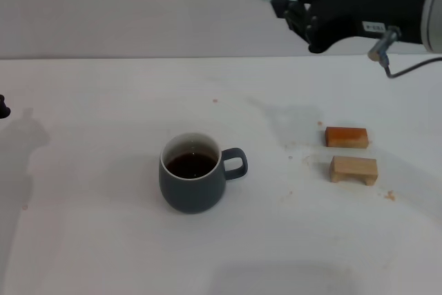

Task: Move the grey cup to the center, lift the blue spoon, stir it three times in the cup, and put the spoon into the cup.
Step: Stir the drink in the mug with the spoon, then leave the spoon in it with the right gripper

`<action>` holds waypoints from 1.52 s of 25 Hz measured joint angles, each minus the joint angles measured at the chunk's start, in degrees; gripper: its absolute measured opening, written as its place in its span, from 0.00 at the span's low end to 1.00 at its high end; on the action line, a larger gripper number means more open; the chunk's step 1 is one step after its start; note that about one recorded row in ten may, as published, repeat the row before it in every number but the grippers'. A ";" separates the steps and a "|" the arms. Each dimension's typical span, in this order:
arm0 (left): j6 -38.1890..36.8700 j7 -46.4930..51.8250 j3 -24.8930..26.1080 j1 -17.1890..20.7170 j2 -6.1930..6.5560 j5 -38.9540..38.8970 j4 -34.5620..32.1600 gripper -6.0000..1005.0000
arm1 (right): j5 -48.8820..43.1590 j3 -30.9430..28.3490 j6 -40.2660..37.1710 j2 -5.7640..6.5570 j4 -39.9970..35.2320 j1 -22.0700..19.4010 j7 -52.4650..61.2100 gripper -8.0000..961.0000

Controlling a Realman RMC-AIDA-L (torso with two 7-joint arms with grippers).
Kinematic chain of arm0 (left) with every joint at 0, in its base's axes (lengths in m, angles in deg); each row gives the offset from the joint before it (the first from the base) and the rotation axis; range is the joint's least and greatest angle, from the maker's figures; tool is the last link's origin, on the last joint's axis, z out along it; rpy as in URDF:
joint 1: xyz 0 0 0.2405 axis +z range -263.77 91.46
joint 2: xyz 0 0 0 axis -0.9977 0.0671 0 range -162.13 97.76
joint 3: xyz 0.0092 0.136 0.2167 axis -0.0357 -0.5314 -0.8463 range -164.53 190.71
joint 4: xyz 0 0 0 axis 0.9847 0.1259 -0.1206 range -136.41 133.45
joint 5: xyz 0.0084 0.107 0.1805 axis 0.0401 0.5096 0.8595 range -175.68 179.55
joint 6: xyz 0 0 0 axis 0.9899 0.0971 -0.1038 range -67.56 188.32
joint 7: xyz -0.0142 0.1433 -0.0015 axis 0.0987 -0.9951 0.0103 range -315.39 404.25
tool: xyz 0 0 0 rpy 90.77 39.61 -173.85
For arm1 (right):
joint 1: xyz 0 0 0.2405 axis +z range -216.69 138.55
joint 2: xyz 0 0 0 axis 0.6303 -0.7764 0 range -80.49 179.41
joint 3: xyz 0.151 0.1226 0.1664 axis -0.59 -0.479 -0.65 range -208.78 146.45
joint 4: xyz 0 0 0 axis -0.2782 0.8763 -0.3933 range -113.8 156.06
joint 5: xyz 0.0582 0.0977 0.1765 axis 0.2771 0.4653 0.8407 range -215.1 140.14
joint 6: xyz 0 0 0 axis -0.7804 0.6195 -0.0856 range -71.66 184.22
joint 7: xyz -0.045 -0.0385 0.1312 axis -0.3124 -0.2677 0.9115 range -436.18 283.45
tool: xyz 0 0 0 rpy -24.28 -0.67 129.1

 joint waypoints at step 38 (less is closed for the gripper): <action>-0.06 -0.49 2.82 -4.30 -0.01 0.01 -4.37 0.00 | 2.42 -14.05 37.41 1.75 -22.34 28.64 6.58 0.13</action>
